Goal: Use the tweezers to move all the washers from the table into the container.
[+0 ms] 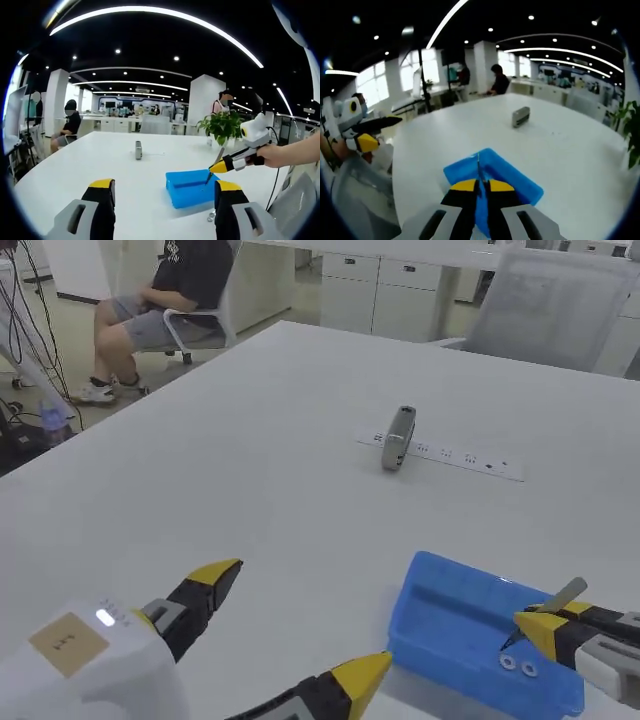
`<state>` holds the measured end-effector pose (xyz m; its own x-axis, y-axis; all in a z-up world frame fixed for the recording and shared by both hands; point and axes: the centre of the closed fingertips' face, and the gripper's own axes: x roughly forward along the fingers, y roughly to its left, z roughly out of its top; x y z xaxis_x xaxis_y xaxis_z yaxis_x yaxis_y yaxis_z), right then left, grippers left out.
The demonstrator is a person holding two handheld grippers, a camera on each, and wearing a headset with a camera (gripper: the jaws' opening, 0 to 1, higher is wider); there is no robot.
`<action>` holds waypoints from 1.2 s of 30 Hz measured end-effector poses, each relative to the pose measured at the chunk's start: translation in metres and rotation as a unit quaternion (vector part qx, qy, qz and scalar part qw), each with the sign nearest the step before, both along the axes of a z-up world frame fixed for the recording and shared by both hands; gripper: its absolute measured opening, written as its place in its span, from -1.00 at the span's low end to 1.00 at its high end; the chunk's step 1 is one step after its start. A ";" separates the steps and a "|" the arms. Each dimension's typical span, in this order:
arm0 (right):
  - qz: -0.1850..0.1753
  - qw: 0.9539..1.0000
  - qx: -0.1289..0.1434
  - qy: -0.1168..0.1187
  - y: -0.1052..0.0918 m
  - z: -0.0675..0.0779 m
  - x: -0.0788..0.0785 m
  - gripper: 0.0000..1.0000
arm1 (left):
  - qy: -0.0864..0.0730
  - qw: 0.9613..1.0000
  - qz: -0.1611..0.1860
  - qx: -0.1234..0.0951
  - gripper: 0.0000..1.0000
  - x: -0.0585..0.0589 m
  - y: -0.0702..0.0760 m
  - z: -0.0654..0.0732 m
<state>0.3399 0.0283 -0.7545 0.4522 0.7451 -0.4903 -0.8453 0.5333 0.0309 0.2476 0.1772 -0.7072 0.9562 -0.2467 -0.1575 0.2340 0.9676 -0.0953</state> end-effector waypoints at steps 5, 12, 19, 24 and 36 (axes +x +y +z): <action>0.027 1.000 0.010 0.004 0.009 0.010 -0.027 -0.94 | -0.002 1.000 0.002 -0.001 0.71 0.000 0.000 0.001; 0.037 0.998 0.017 0.047 0.009 -0.007 -0.052 -0.93 | -0.003 1.000 0.002 0.000 0.70 0.000 0.000 0.001; 0.027 0.995 0.021 0.097 0.002 -0.031 -0.060 -0.93 | -0.003 1.000 0.001 0.000 0.66 0.000 0.001 0.001; 0.027 0.993 0.008 0.114 -0.002 -0.046 -0.063 -0.93 | -0.001 1.000 0.001 0.001 0.65 -0.001 0.000 0.000; 0.024 0.992 0.000 0.125 -0.005 -0.059 -0.065 -0.93 | 0.004 1.000 0.000 0.002 0.62 -0.002 0.000 -0.001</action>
<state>0.2747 0.0238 -0.8133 0.2804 0.7630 -0.5825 -0.8358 0.4925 0.2428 0.2457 0.1776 -0.7086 0.9551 -0.2455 -0.1662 0.2327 0.9681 -0.0926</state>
